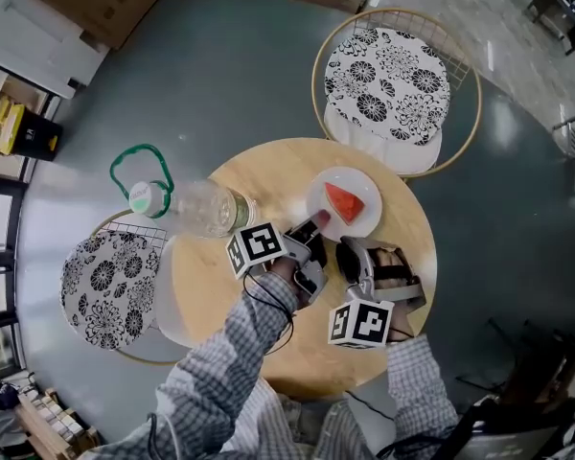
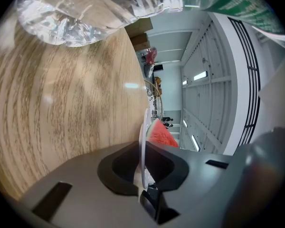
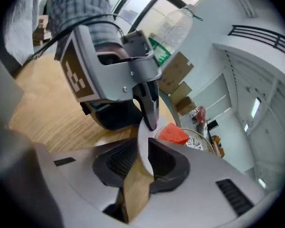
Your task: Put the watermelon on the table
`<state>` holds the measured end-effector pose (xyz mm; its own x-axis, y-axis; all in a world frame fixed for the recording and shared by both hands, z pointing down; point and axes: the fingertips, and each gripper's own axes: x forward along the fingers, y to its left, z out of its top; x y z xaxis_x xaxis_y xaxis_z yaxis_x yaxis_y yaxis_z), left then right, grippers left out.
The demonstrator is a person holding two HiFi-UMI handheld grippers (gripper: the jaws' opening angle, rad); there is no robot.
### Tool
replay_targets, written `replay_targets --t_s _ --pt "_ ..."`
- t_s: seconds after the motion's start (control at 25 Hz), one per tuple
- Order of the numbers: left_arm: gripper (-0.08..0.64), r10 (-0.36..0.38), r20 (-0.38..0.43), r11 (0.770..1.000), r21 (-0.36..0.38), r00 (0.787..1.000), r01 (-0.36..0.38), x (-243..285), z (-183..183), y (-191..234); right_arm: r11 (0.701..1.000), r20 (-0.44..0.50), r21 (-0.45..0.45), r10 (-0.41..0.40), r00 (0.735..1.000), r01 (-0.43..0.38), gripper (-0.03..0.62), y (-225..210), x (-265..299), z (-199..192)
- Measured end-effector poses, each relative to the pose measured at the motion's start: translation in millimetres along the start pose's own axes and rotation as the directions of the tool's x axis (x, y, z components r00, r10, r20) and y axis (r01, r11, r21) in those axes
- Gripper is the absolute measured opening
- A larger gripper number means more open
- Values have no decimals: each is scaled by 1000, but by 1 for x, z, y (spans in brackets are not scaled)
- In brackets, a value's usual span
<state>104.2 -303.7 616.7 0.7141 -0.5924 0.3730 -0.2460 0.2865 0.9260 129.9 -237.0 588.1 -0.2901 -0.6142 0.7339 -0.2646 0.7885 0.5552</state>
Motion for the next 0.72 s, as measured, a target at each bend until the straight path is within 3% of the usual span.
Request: replay_targets --t_s 0.16,0.24,0.56,0.72 --pt "31 3 1 1000 -7 1000 -3 0 -1 1 994 -27 -102 -32 999 29 69 4 5 0" --pt "32 3 0 1000 -9 1000 -3 -1 -1 2 993 -30 -116 -32 999 28 26 6 5 1" --pt "34 27 -50 998 64 998 -24 -1 -6 -4 998 -54 -58 3 999 -6 25 10 4 -3" --pt "124 -7 -76 999 53 997 11 -1 -10 -11 999 -66 -45 12 998 -15 25 11 5 -4"
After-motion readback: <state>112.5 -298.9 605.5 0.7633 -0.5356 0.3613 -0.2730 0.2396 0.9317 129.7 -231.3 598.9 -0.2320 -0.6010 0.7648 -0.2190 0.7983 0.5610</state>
